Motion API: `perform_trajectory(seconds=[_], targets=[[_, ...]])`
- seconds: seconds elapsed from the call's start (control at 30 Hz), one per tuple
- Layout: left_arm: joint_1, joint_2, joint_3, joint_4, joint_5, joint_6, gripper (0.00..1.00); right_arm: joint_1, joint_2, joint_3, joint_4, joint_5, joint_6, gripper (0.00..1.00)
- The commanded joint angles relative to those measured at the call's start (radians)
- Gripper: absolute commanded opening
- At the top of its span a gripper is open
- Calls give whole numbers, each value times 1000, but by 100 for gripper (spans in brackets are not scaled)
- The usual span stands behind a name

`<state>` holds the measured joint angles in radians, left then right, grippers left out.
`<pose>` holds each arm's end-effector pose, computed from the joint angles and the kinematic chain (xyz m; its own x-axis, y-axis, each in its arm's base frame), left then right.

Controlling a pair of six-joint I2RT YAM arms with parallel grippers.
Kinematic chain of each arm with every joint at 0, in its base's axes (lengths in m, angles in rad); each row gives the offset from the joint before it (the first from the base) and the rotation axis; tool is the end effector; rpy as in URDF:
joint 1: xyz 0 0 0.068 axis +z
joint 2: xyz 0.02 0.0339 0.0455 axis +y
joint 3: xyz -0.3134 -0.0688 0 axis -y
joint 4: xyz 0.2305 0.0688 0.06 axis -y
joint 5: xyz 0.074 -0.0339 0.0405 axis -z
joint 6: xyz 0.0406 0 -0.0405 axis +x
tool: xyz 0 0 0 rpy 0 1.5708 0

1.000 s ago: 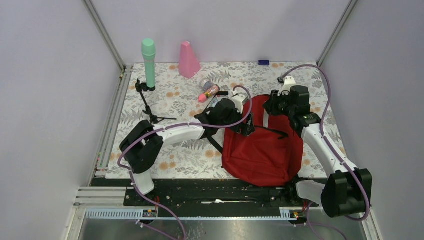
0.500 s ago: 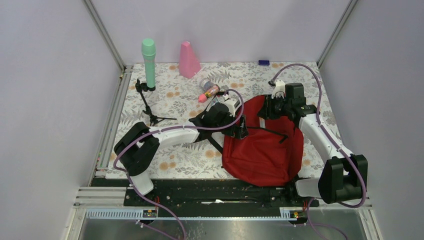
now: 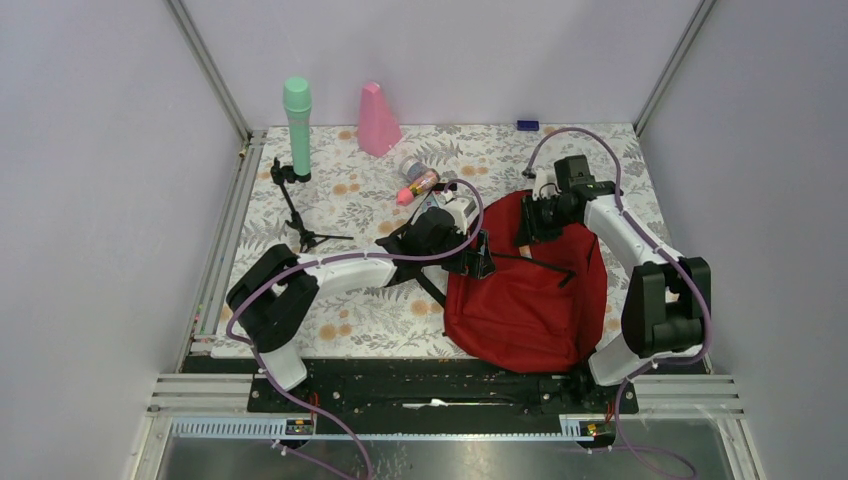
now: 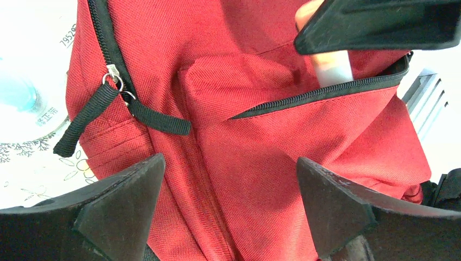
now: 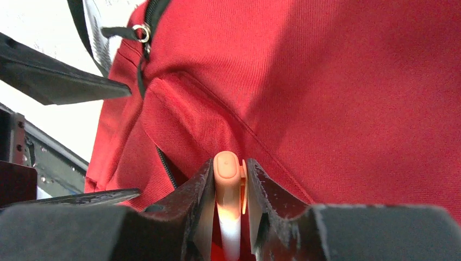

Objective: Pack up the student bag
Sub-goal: Place the stationery in the student bag.

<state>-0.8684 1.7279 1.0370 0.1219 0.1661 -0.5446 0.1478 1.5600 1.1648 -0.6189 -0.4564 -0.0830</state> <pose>0.2410 -0.2951 0.2610 -0.7344 0.0767 -0.6744 0.5405 0.6671 -0.5126 0.3048 0.0635 0.2997 -0.8068 -0.1954 -0.5576 -0.4309 0.8403 0.3291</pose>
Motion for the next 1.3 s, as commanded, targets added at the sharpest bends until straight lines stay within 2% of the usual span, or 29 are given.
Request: perform_trajectory(seconds=[0.0, 0.23, 0.47, 0.77, 0.97, 1.13, 1.27], targets=[[4, -55, -6, 39, 22, 1, 94, -4, 40, 61, -118, -19, -30, 10], [5, -42, 10, 47, 27, 12, 94, -5, 123, 114, -221, -114, -46, 15], [25, -47, 38, 33, 26, 35, 94, -4, 181, 127, -280, -168, -63, 24], [46, -66, 38, 25, 18, 43, 94, -5, 108, 113, -234, -114, -50, 59], [51, -94, 25, 16, -4, 46, 95, -5, 57, 101, -192, -56, -21, 68], [58, -205, -39, 31, -71, 57, 96, -7, -10, 84, -142, 38, 3, 76], [75, -273, -43, -30, -113, 63, 97, -11, -84, 46, -56, 122, 50, 79]])
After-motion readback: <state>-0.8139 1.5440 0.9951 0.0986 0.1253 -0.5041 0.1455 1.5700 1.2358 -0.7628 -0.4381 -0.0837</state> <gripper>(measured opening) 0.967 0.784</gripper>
